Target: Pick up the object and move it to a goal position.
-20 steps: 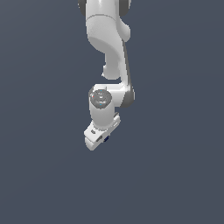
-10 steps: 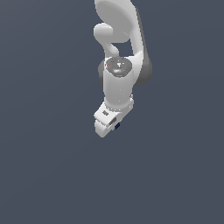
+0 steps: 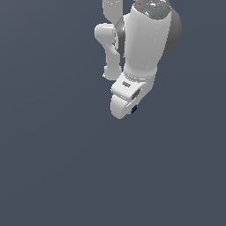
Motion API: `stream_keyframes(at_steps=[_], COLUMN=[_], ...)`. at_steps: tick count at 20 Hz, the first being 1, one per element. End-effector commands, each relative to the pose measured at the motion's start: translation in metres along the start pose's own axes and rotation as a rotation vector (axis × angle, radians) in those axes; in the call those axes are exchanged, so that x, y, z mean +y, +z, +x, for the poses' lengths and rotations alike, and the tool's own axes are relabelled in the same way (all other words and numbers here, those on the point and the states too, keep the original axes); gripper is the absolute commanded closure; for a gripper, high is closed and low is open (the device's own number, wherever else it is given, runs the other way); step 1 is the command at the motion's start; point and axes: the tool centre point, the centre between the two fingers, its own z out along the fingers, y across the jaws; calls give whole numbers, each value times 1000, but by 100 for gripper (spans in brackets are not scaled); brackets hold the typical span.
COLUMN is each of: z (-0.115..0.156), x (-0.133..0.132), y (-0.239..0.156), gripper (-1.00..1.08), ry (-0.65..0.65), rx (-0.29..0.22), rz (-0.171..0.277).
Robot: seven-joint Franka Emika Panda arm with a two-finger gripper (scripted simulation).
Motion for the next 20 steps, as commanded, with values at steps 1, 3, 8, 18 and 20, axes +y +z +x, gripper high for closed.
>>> stream_keyframes(at_steps=[1, 3, 8, 18, 20], z=[7, 12, 22, 29, 29], x=[-10, -16, -27, -32, -32], y=[-24, -40, -69, -85, -84], gripper=[108, 108, 108, 108, 108], ry=[1, 1, 1, 2, 2], rx=[-1, 0, 0, 0, 0], rz=[1, 1, 1, 2, 2])
